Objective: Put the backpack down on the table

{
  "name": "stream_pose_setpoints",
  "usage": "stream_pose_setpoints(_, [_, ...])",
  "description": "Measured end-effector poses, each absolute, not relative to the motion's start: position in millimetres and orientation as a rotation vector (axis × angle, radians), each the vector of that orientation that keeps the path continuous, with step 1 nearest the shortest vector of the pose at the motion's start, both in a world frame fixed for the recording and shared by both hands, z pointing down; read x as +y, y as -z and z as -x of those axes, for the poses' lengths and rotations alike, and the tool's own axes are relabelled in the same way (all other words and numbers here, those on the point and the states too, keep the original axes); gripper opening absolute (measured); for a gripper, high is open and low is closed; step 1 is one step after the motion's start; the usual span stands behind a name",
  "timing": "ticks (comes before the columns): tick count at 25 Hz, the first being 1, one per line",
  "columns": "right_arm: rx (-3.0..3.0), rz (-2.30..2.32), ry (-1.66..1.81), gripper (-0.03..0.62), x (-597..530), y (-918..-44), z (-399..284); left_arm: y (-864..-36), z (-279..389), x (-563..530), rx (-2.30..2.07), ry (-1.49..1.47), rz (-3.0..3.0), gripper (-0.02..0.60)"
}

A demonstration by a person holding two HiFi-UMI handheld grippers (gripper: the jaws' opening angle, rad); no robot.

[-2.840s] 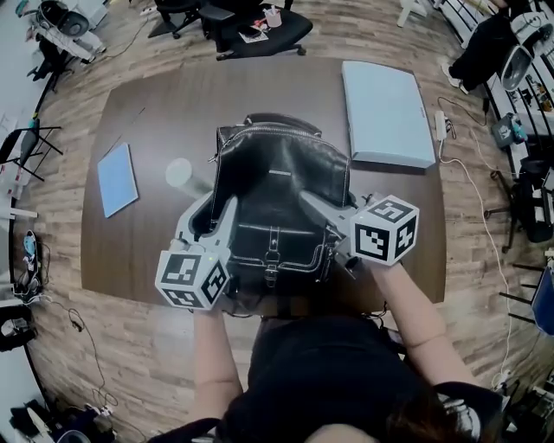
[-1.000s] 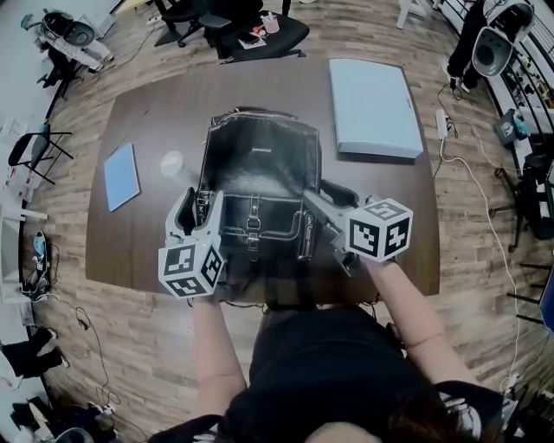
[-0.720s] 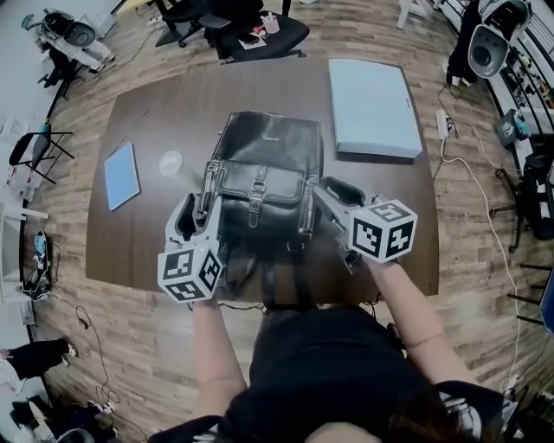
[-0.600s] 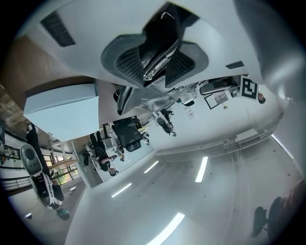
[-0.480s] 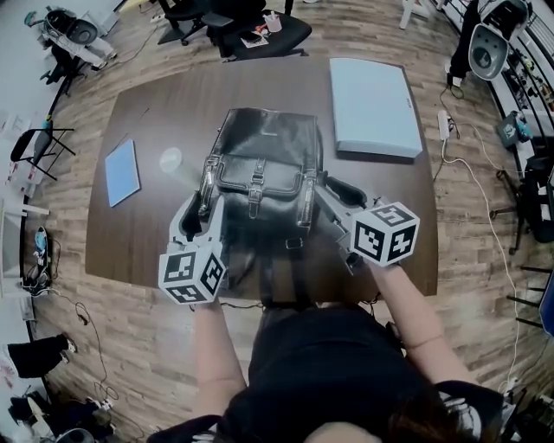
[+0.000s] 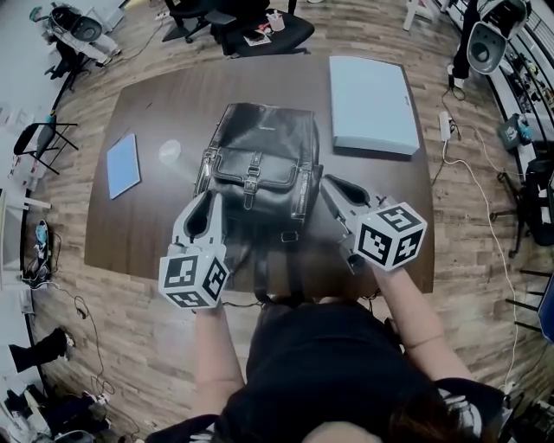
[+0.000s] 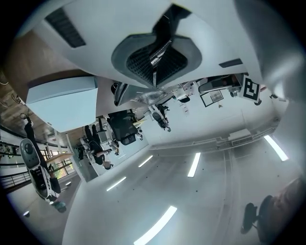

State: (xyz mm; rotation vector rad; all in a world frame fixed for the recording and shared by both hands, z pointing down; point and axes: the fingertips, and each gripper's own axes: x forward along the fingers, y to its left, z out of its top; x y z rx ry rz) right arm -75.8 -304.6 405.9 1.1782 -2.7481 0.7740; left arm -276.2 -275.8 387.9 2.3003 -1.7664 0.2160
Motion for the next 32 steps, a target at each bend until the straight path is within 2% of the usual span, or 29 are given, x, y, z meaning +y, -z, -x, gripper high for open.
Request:
stream_pose_setpoints(5, [-2.744, -1.159, -0.726, 0.018, -297, -402, 75, -387, 268, -266, -1.762, -0.224, -2.292, 0.075])
stream_pose_setpoints(32, [-2.766, -1.072, -0.676, 0.017, -266, -393, 81, -392, 236, -243, -1.661, -0.203, -2.316, 0.064])
